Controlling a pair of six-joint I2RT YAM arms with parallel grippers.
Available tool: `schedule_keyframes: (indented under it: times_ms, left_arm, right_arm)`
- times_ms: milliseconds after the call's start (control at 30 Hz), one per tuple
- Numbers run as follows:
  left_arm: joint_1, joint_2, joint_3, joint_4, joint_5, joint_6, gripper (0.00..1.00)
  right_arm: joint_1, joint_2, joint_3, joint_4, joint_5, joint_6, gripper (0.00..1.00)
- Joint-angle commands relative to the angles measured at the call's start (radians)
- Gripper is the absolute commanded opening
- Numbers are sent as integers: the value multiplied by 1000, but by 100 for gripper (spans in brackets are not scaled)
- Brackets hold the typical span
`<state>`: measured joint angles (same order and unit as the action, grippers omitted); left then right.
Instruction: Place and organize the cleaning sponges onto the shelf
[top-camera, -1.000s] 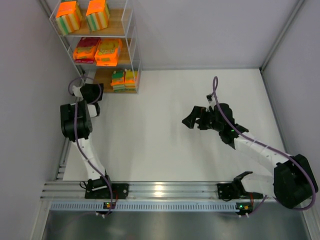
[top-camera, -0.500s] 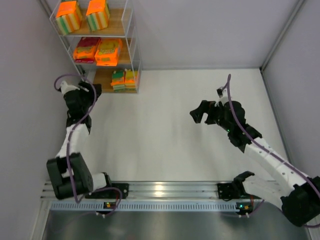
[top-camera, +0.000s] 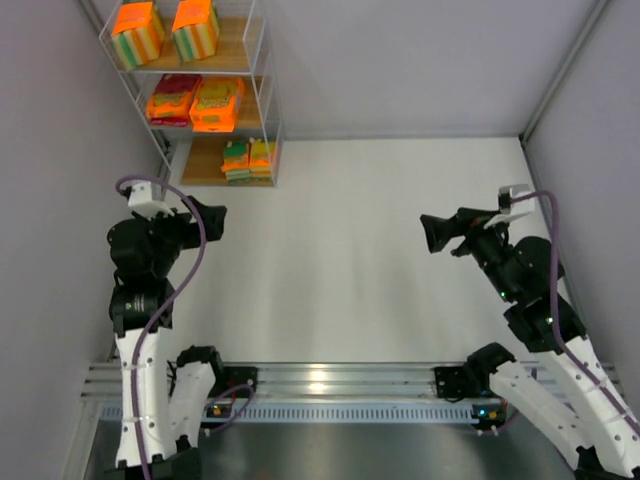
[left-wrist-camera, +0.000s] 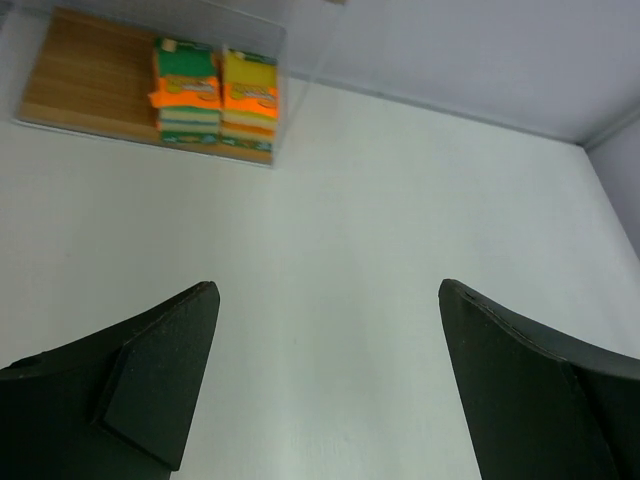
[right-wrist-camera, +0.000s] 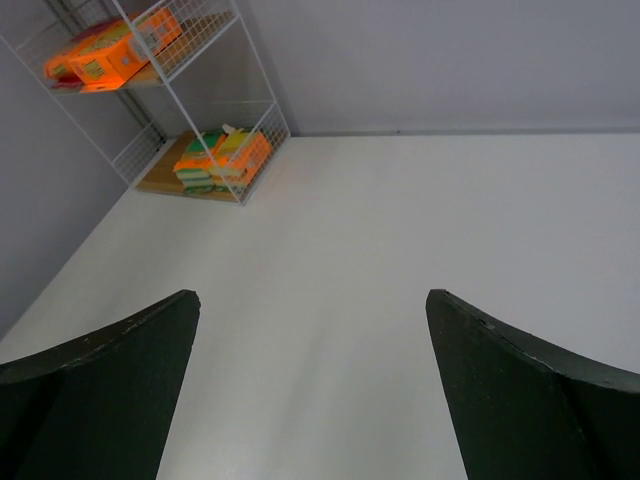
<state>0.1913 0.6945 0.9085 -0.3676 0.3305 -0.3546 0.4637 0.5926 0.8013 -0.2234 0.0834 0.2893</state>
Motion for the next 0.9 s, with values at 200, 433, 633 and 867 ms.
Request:
schedule_keyframes:
  times_ms: [200, 433, 633, 867]
  left_arm:
    - [-191, -193, -75, -152, -76, 86, 98]
    - [-224, -193, -189, -151, -67, 6, 98]
    - [-224, -190, -188, -149, -113, 34, 98]
    - [-224, -173, -210, -146, -171, 34, 98]
  right_arm:
    - [-11, -264, -252, 16, 59, 92, 99]
    - [-11, -303, -310, 104, -23, 96, 99]
    - [-11, -265, -254, 88, 7, 44, 99]
    - [-11, -221, -304, 168, 85, 28, 99]
